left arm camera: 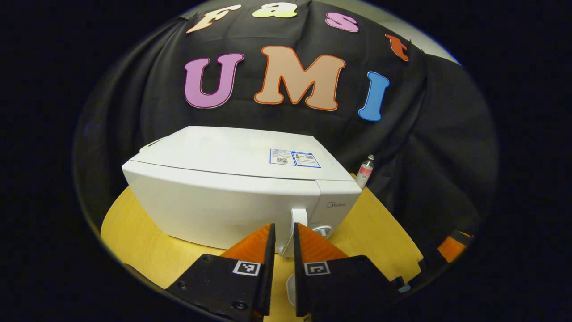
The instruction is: Open the microwave oven with the left hand, put the food in, and close the microwave oven.
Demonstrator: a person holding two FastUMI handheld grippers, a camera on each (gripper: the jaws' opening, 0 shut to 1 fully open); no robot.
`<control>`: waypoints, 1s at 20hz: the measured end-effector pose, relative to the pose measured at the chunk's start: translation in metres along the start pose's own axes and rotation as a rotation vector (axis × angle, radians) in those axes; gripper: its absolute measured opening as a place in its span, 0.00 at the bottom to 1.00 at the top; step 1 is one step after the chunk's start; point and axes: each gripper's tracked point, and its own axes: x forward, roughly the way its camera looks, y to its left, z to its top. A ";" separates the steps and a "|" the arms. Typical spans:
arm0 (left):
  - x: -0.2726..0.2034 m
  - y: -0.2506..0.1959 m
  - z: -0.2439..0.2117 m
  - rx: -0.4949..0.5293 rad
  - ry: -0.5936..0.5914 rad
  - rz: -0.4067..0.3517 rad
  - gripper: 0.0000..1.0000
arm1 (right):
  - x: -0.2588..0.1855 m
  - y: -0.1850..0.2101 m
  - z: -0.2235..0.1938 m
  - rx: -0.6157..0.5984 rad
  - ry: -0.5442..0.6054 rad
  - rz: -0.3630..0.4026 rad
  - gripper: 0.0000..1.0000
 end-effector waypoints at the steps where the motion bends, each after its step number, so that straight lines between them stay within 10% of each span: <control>1: -0.010 0.004 -0.002 0.008 0.000 0.006 0.19 | -0.001 0.006 0.002 -0.010 0.001 0.015 0.92; 10: -0.098 0.058 0.003 0.028 -0.031 0.115 1.00 | -0.007 0.052 0.022 -0.045 0.026 0.122 1.00; 20: -0.146 0.087 0.083 -0.019 -0.233 0.209 0.96 | -0.016 0.087 0.113 -0.148 -0.118 0.181 0.92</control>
